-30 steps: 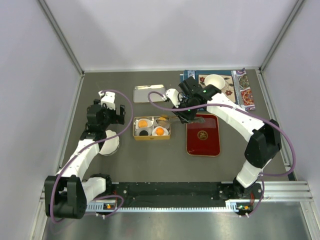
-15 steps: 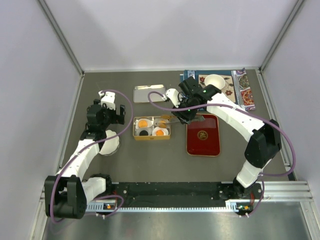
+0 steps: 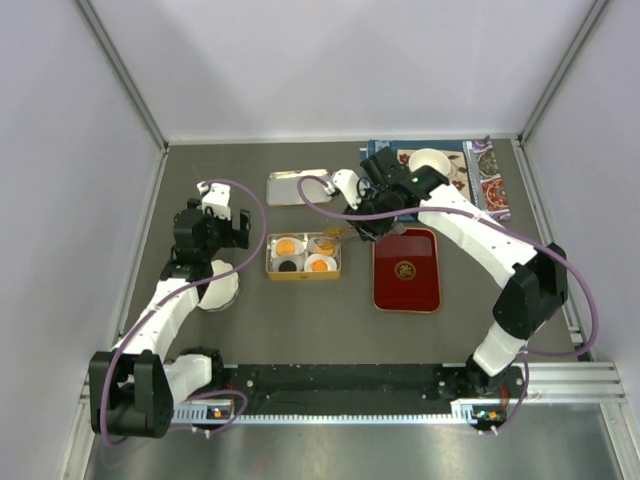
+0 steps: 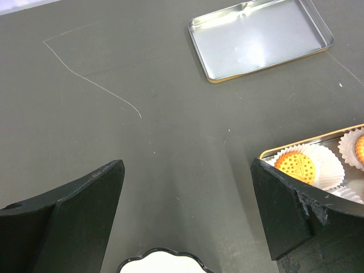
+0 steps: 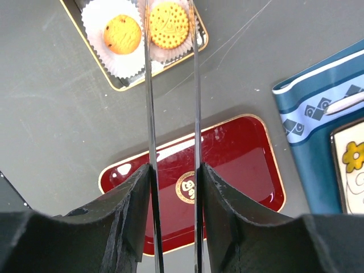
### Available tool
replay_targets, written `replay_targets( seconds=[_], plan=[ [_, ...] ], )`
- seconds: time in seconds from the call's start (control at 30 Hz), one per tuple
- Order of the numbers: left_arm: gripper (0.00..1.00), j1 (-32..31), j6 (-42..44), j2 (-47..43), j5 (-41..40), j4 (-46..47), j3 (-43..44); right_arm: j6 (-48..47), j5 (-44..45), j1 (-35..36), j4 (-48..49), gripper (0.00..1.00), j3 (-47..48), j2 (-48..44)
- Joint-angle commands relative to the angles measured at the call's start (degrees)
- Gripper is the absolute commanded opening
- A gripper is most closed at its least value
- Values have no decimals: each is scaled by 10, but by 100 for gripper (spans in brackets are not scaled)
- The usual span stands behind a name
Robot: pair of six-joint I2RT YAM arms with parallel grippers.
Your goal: Pack the cookies
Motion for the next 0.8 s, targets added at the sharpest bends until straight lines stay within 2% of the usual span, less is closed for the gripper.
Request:
replay_targets(
  seconds=[0.0,0.2,0.43,0.77],
  plan=[
    [99,3,-4,-11,4,19,14,9,-15,9,12,39,37,-49],
    [99,3,-1,-11,1,15,14,10,-4,0,13,38,34,-78],
    [99,3,1,-13,1,14,14,23,16,-51,21,37,11,-133],
    [99,3,0,-12,4,19,16,55,38,-186,73,36,-144,-285]
  ],
)
